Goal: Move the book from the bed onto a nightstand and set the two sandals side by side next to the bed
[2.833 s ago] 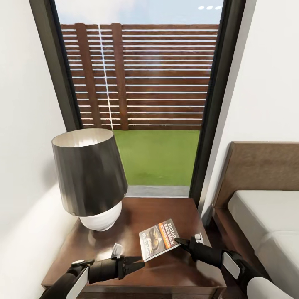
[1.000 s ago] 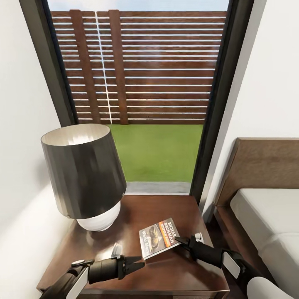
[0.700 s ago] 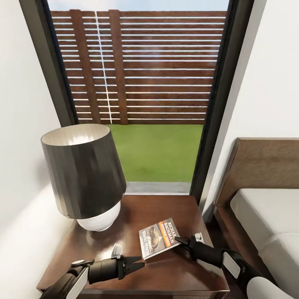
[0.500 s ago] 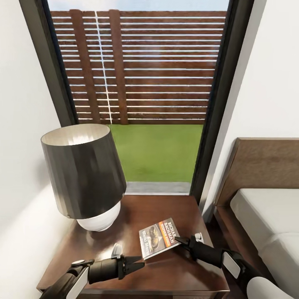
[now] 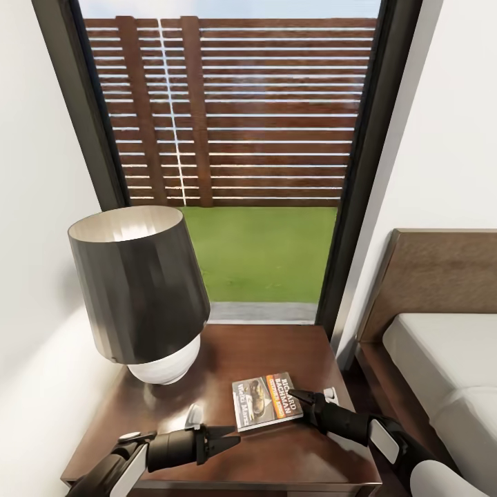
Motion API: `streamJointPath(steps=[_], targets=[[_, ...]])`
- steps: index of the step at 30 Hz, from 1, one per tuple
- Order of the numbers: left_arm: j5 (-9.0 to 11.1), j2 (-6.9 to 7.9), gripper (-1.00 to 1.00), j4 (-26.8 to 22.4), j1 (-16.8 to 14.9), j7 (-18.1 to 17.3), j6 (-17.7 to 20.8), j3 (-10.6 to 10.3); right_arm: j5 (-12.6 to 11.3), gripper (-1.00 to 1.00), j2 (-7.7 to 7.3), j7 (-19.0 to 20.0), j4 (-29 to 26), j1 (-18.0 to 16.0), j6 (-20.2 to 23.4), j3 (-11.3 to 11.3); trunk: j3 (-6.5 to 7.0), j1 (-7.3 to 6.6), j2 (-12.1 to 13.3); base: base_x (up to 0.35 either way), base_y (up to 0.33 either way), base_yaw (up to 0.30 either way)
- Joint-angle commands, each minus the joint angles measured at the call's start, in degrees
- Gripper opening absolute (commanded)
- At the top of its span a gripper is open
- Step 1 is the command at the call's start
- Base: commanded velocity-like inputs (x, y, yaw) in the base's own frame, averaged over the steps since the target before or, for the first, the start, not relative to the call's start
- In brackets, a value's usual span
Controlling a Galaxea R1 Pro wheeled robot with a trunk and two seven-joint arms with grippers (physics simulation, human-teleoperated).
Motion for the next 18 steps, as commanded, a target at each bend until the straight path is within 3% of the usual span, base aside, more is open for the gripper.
streamJointPath(steps=[1, 9, 14, 18], targets=[[0.56, 0.07, 1.00, -0.01, -0.04, -0.01, 0.58, -0.30, -0.29, 1.00, -0.07, -0.11, 0.02, -0.02, -0.06, 0.53, -0.05, -0.01, -0.02, 0.000, 0.000, 0.000], [0.56, 0.07, 1.00, -0.01, -0.02, 0.01, 0.57, -0.30, -0.29, 1.00, -0.07, -0.11, 0.02, -0.02, -0.10, 0.53, -0.05, -0.01, -0.02, -0.009, 0.000, 0.000], [0.56, 0.07, 1.00, -0.01, -0.04, 0.03, 0.56, -0.30, -0.29, 1.00, -0.07, -0.11, 0.02, -0.02, -0.11, 0.52, -0.05, -0.01, -0.02, -0.224, 0.000, 0.000], [0.56, 0.07, 1.00, -0.01, -0.03, 0.07, 0.56, -0.30, -0.29, 1.00, -0.07, -0.11, 0.02, -0.02, -0.07, 0.53, -0.05, -0.01, -0.02, -0.040, 0.000, 0.000]])
